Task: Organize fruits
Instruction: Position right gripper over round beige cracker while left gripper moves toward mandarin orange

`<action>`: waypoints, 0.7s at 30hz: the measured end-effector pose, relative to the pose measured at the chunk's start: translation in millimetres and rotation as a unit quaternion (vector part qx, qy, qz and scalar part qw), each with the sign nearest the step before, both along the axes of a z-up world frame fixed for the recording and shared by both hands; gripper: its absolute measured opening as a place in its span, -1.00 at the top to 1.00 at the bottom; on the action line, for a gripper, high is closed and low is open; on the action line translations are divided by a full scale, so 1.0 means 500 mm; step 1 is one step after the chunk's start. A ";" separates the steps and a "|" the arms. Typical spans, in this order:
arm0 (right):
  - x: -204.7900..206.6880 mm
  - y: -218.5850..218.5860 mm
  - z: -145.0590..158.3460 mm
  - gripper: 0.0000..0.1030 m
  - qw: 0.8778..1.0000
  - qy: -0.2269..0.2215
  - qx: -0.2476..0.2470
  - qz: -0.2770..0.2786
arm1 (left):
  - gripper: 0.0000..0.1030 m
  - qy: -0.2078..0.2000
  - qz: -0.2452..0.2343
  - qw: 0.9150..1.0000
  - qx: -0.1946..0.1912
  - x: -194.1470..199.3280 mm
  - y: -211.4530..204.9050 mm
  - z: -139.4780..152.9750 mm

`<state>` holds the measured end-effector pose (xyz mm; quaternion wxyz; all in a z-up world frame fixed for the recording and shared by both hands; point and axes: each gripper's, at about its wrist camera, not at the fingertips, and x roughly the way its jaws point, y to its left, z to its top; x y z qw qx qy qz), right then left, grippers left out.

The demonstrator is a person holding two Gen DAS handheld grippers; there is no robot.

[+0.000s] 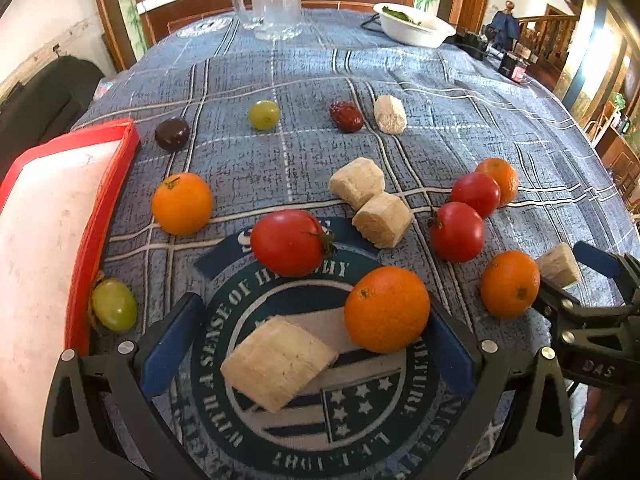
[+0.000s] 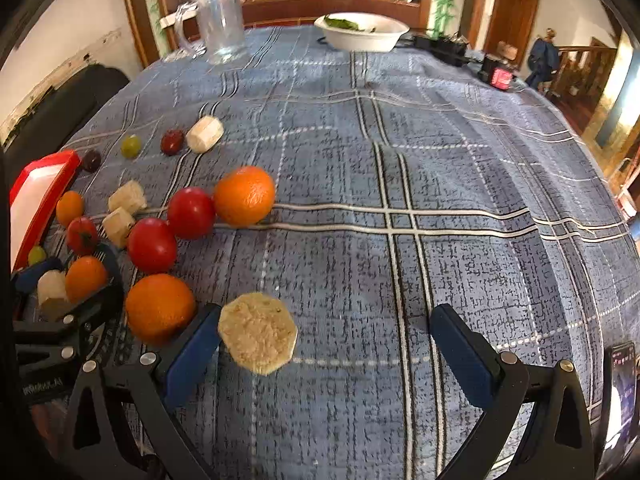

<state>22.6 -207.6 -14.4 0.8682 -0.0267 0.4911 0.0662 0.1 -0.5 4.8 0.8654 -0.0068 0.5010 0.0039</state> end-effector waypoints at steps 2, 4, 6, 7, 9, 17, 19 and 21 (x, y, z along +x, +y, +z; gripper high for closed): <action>-0.010 -0.008 0.015 -0.99 1.000 0.007 0.006 0.007 | -1.00 -0.007 0.013 1.000 -0.016 -0.013 0.003 0.029; -0.022 -0.007 0.039 -0.99 1.000 -0.005 0.003 0.025 | -1.00 -0.024 0.015 0.999 -0.032 -0.027 0.011 0.057; -0.040 -0.007 0.069 -0.99 0.999 -0.024 0.004 0.036 | -1.00 -0.046 0.020 0.998 -0.027 -0.052 0.018 0.091; -0.049 -0.011 0.084 -0.99 0.999 -0.034 0.010 0.039 | -1.00 -0.053 0.025 0.998 -0.024 -0.060 0.023 0.106; -0.064 -0.012 0.114 -0.99 0.997 -0.056 0.018 0.044 | -1.00 -0.069 0.034 0.997 -0.020 -0.081 0.032 0.129; -0.103 0.004 0.180 -0.99 0.991 -0.112 0.034 0.063 | -1.00 -0.102 0.070 0.992 -0.009 -0.116 0.046 0.170; -0.106 0.002 0.188 -0.99 0.991 -0.115 0.034 0.065 | -1.00 -0.097 0.071 0.993 -0.006 -0.124 0.041 0.171; -0.108 -0.003 0.197 -0.99 0.990 -0.114 0.040 0.067 | -1.00 -0.093 0.068 0.993 -0.002 -0.130 0.037 0.173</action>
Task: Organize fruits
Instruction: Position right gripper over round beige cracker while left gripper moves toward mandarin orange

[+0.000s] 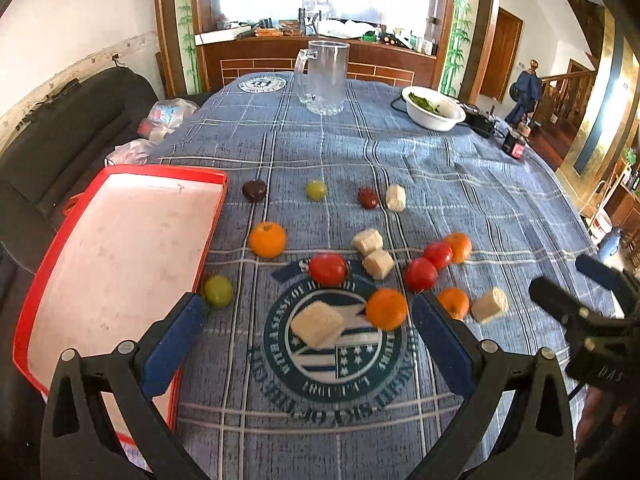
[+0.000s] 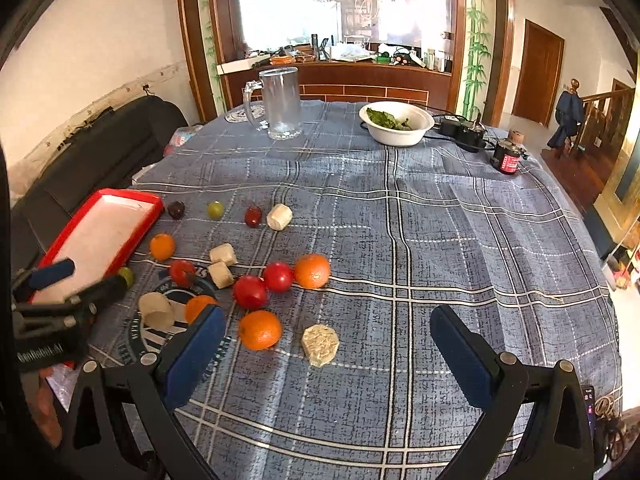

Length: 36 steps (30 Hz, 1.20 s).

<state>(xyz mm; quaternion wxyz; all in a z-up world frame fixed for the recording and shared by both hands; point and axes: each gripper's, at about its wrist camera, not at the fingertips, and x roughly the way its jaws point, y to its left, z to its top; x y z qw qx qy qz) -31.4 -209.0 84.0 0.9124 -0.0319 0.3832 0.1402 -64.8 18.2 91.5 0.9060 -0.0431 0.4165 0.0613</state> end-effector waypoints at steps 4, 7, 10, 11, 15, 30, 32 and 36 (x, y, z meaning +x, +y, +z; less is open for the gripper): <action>-0.005 -0.001 0.013 -0.99 1.000 -0.007 -0.002 0.002 | -1.00 -0.004 0.004 1.000 0.000 -0.011 -0.009 0.007; -0.006 -0.002 0.016 -0.99 1.000 -0.010 -0.002 0.004 | -1.00 -0.002 0.001 1.000 0.002 -0.014 -0.017 0.007; -0.009 -0.008 0.020 -0.99 1.000 -0.014 -0.001 0.004 | -1.00 -0.005 -0.002 1.000 0.000 -0.017 -0.022 0.010; -0.010 -0.009 0.021 -0.99 1.000 -0.015 -0.001 0.004 | -1.00 -0.008 -0.003 1.000 -0.001 -0.019 -0.025 0.013; -0.013 -0.015 0.023 -0.99 1.000 -0.018 0.002 0.005 | -1.00 -0.008 -0.015 1.000 0.001 -0.015 -0.040 0.012; 0.005 -0.026 0.011 -0.99 1.000 0.001 -0.002 0.000 | -1.00 0.017 -0.057 0.998 -0.006 0.024 -0.073 -0.019; 0.010 -0.029 0.008 -0.99 1.000 0.004 -0.002 0.000 | -1.00 0.022 -0.065 0.998 -0.008 0.032 -0.078 -0.025; 0.018 -0.040 -0.002 -0.99 1.000 0.014 0.001 -0.005 | -1.00 0.032 -0.073 0.997 -0.012 0.043 -0.083 -0.038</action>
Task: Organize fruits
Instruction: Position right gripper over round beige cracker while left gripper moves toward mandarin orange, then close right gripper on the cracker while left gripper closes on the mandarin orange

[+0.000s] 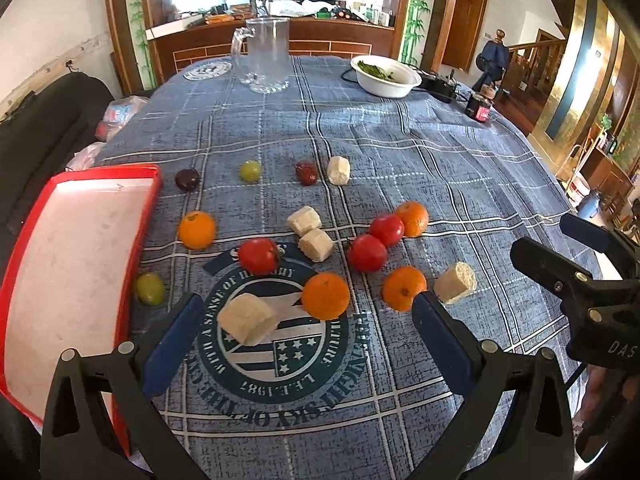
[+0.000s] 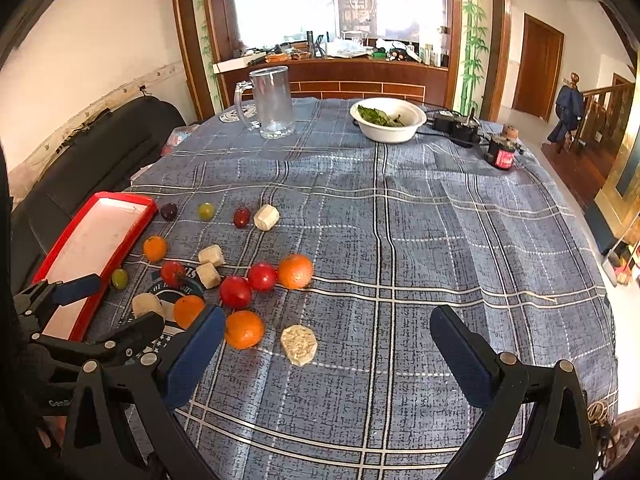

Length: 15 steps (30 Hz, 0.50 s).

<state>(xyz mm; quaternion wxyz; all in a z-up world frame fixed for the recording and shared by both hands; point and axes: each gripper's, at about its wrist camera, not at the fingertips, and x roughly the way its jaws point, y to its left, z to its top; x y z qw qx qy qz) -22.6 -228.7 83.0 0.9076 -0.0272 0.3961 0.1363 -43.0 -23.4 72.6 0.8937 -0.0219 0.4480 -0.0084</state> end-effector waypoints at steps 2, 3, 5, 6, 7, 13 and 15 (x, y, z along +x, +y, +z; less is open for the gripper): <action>0.004 -0.005 -0.007 -0.99 1.000 0.008 0.000 -0.006 | -1.00 0.005 -0.004 1.000 0.000 0.005 -0.001 -0.007; 0.005 -0.007 -0.009 -0.99 1.000 0.010 0.001 -0.007 | -1.00 0.007 -0.006 1.000 -0.001 0.007 -0.002 -0.010; 0.007 -0.011 -0.013 -0.99 1.000 0.013 0.000 -0.011 | -1.00 0.010 -0.007 1.000 -0.001 0.011 -0.003 -0.016; 0.006 -0.011 -0.015 -0.99 1.000 0.014 0.000 -0.011 | -1.00 0.013 -0.008 1.000 -0.002 0.014 -0.004 -0.020; 0.007 -0.011 -0.018 -0.99 1.000 0.017 -0.001 -0.010 | -1.00 0.015 -0.008 1.000 -0.001 0.017 -0.004 -0.024; 0.019 -0.011 -0.037 -0.98 0.999 0.038 0.002 -0.007 | -1.00 0.031 -0.008 0.999 0.012 0.034 0.002 -0.051; 0.028 -0.011 -0.050 -0.89 0.998 0.060 0.007 -0.002 | -1.00 0.038 -0.009 0.999 0.013 0.040 0.004 -0.059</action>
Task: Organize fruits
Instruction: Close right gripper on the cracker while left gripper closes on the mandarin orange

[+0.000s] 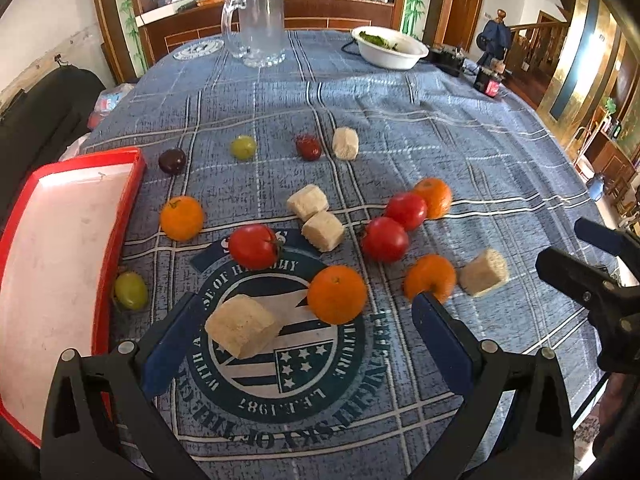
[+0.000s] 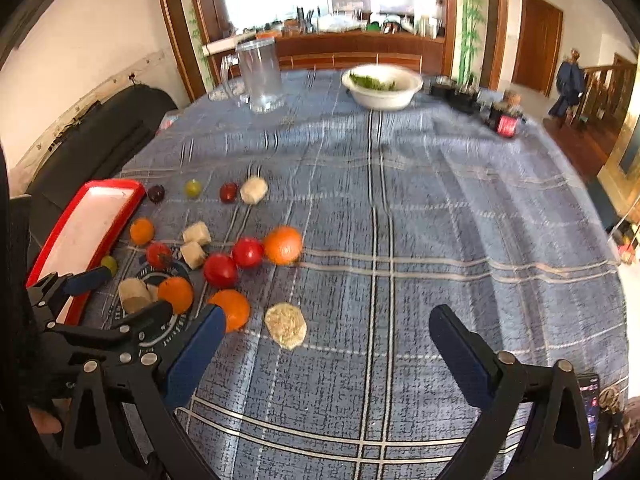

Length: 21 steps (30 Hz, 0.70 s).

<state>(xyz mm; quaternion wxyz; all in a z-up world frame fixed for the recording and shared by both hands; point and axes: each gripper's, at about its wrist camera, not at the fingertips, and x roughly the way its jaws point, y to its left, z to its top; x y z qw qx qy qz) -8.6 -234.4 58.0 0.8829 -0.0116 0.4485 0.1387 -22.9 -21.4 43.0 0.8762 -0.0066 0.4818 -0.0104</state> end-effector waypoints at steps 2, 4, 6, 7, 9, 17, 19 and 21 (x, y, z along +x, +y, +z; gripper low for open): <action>0.009 -0.001 -0.015 -0.69 1.000 0.024 0.006 0.006 | -1.00 0.003 -0.002 1.000 -0.001 0.005 0.000 -0.005; 0.016 0.002 -0.030 -0.56 0.999 0.043 0.011 0.013 | -1.00 0.006 -0.004 1.000 -0.004 0.009 -0.002 -0.010; 0.020 0.009 -0.040 -0.45 0.998 0.057 0.014 0.024 | -0.99 0.007 -0.007 1.000 0.000 0.013 -0.004 -0.015; 0.021 0.014 -0.044 -0.36 0.998 0.062 0.014 0.029 | -0.99 0.006 -0.006 1.000 0.001 0.016 -0.005 -0.015; 0.023 0.024 -0.054 -0.24 0.997 0.071 0.012 0.041 | -0.94 0.004 -0.006 1.000 0.000 0.022 -0.003 -0.014; 0.042 0.057 -0.085 0.10 0.994 0.091 -0.014 0.057 | -0.45 -0.012 -0.022 0.999 0.030 0.028 -0.009 -0.002; 0.043 0.060 -0.091 0.17 0.994 0.095 -0.022 0.056 | -0.45 -0.032 -0.037 0.998 0.047 0.021 -0.017 0.011; 0.045 0.060 -0.099 0.26 0.993 0.099 -0.022 0.058 | -0.45 -0.042 -0.061 0.995 0.059 0.019 -0.029 0.018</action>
